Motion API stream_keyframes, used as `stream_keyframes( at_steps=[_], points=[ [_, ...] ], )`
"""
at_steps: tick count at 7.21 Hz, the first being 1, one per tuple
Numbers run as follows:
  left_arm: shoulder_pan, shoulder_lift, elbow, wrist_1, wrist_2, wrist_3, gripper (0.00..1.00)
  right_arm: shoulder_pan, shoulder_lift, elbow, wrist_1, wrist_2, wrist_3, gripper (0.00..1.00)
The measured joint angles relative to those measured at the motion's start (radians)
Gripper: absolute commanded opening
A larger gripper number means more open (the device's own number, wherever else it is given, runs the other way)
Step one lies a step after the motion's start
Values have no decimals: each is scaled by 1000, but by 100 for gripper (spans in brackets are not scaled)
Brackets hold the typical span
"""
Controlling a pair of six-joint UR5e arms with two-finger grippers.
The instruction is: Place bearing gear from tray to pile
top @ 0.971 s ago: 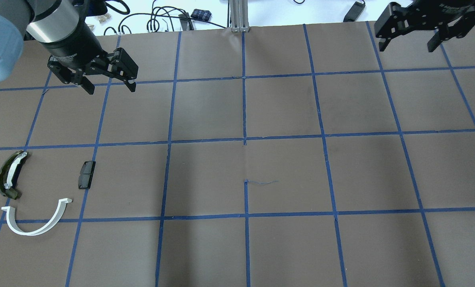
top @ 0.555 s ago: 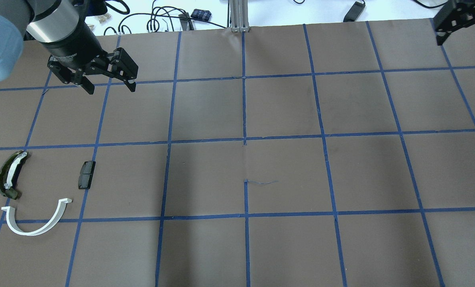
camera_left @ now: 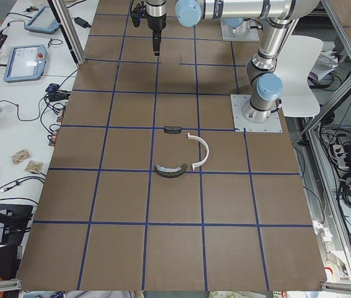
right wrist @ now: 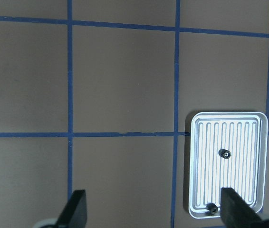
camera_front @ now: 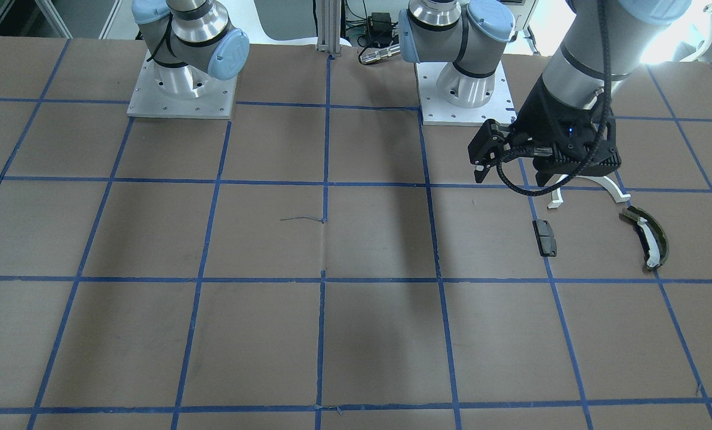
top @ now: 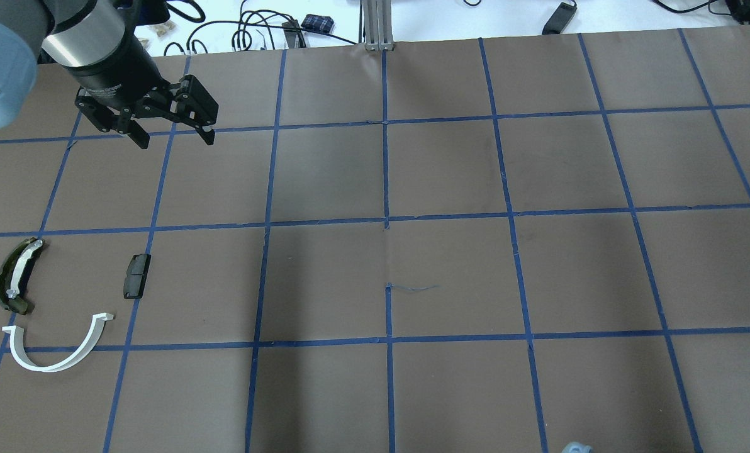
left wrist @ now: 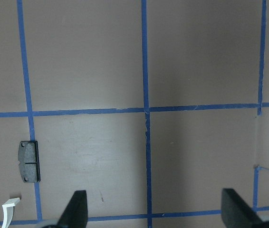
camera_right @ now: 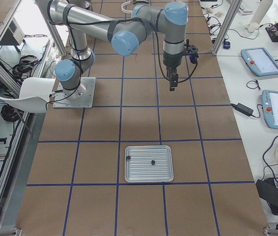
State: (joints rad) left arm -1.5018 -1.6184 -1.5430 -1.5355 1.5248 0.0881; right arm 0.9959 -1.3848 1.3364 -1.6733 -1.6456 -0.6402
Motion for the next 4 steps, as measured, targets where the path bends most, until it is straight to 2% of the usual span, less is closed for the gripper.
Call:
stream_keyframes(
  at_steps=[4],
  points=[
    [0,0,-2,0,0,-1,100,-22,26,-33,18,8,-54,100]
  ],
)
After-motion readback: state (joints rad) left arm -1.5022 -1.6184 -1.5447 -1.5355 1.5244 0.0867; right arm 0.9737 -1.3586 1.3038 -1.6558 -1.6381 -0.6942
